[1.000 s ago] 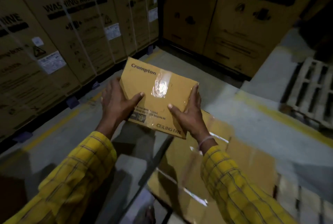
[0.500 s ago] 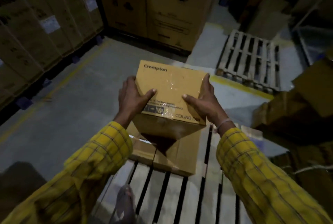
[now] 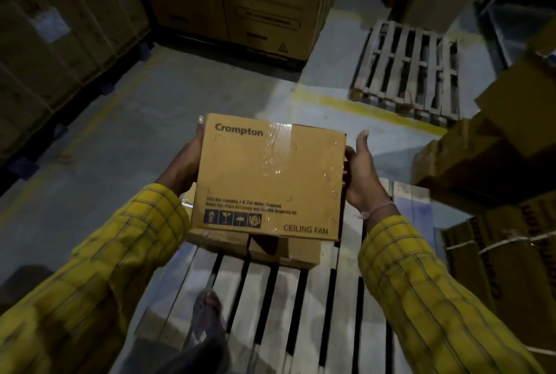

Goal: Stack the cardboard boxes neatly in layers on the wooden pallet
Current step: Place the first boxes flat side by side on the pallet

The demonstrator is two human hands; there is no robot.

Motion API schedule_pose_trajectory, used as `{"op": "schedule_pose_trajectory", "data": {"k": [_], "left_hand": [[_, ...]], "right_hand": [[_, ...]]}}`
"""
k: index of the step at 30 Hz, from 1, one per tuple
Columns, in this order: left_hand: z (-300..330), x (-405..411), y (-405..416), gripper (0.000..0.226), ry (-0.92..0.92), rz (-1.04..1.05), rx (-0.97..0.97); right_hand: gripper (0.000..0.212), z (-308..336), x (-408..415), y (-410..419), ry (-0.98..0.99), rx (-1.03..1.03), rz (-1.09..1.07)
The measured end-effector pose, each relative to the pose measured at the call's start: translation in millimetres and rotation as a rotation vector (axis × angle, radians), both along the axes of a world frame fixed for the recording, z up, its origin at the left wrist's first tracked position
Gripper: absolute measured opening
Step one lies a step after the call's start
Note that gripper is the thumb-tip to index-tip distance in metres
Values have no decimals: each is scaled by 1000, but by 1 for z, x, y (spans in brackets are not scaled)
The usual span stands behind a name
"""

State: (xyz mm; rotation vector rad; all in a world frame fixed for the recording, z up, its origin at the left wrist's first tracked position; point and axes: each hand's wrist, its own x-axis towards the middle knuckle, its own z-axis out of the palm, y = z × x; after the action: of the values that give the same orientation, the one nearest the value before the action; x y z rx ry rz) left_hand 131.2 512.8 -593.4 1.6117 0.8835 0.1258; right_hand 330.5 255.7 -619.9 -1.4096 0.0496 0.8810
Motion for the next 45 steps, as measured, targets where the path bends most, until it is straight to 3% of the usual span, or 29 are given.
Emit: {"op": "schedule_pose_trajectory", "data": {"k": [2,4,7,13,16,20,25,27,30,32,35,40,45], "left_hand": [[-10,2,-9,60,-65,-36,-58],[-9,5,-25,63,-135,-42,-151],[-9,5,-37,66,-196,22,-276],[-14,17,-67,73,-300,52,-496],[-13,35,-80,60,-322,52,-575],[-18,66,-108,33,-244,47,-586],[-45,111,-143,24,-174,-3,-473],[-58,131,-162,37,-149,-95,-364],[-93,161,-188,56,-139,-232,-218],[-125,181,-201,59,-122,-299,-165],[-179,205,-218,65,-73,-420,-154],[-263,224,-245,79,-27,-548,-225],[-333,230,-250,92,-2,-729,-170]], "right_hand": [[87,-6,-1,2,152,77,57],[73,-10,-4,3,229,108,50],[52,-8,-4,-6,228,141,54],[43,7,11,-52,186,185,45],[36,10,27,-85,169,191,70],[51,7,47,-128,70,221,135],[89,-31,66,-176,-120,-13,85],[93,-54,74,-192,-175,-111,25],[74,-88,84,-215,-262,-197,-93],[75,-119,88,-232,-336,-287,-116],[87,-170,90,-256,-391,-358,-167],[94,-236,97,-294,-450,-414,-195],[98,-296,98,-307,-458,-521,-190]]}}
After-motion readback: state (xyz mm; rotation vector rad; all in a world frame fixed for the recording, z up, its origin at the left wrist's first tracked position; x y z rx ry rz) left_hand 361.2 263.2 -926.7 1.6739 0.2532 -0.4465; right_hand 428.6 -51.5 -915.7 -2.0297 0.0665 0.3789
